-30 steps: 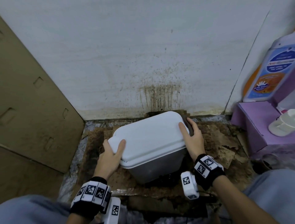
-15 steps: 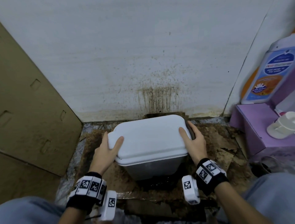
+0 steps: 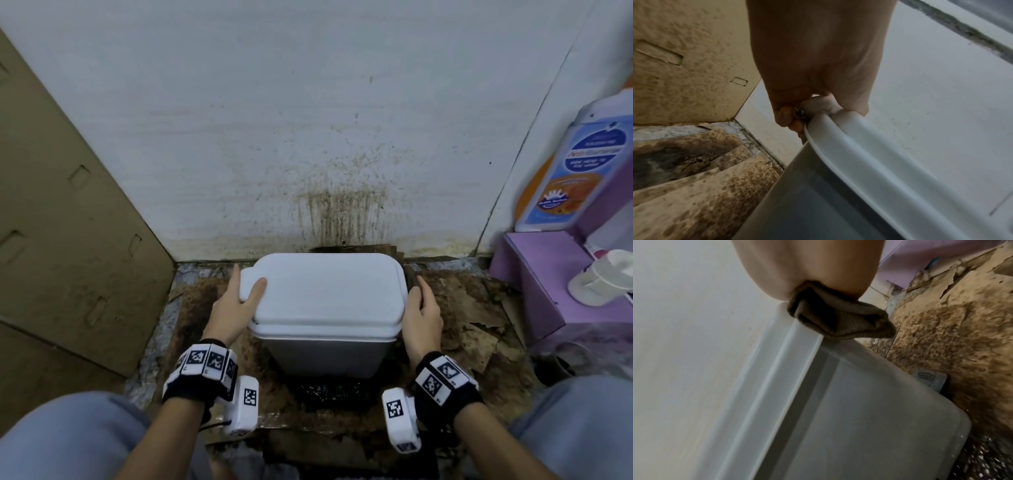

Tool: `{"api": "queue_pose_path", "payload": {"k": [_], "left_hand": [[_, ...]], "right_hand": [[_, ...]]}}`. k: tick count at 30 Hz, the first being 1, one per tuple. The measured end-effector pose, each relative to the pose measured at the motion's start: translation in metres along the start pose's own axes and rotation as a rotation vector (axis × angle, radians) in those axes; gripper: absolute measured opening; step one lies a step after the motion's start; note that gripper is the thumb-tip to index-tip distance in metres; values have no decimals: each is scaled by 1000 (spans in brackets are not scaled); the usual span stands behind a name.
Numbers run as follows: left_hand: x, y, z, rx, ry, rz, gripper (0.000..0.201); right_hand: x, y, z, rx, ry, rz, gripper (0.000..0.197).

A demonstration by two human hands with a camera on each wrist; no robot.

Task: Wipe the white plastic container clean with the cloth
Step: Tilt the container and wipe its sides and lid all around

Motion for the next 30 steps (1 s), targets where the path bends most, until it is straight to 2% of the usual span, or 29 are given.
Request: {"api": "queue_pose_path", "payload": {"k": [7,11,12,14,16,17,19,24,27,30], "left_hand": [[-1,-5,5,12,20,-1,84],[-1,-11,2,-9,48,-169,91],[-2,-10,3,-10,92,-267,90],[-5,5,12,71,272,-467,77],[-2,29,26,252,439,-522,61],[3,40,33,336,472,-503,54],[19,60,42,451,421,-460,48],[61,93,61,611,175,-395,48],[69,101,56,639,111,-395,50],[63,103,47,621,113,-453,54]], "right_hand": [[5,-3,-6,-83,-101,18,48],[6,0,-3,-102,-97,55,48],[5,-1,-1,-103,-94,54,48],[5,-3,2,-106,-78,48,47],[7,-8,6,-108,-67,38,45],[9,-10,8,-111,-67,34,44],[17,-17,14,-131,-82,27,42],[43,-36,33,-218,-141,1,39],[63,-43,41,-263,-186,-58,38],[79,-48,45,-255,-236,-134,38]]}}
Point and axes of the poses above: each hand's wrist, its own z-axis away from the middle knuckle, its own x-axis out of the palm, y = z × x, the point moved 5 cm from there along -z, towards the middle knuckle, and after that the axes turned 3 degrees about -x, right-handed, at the moved point
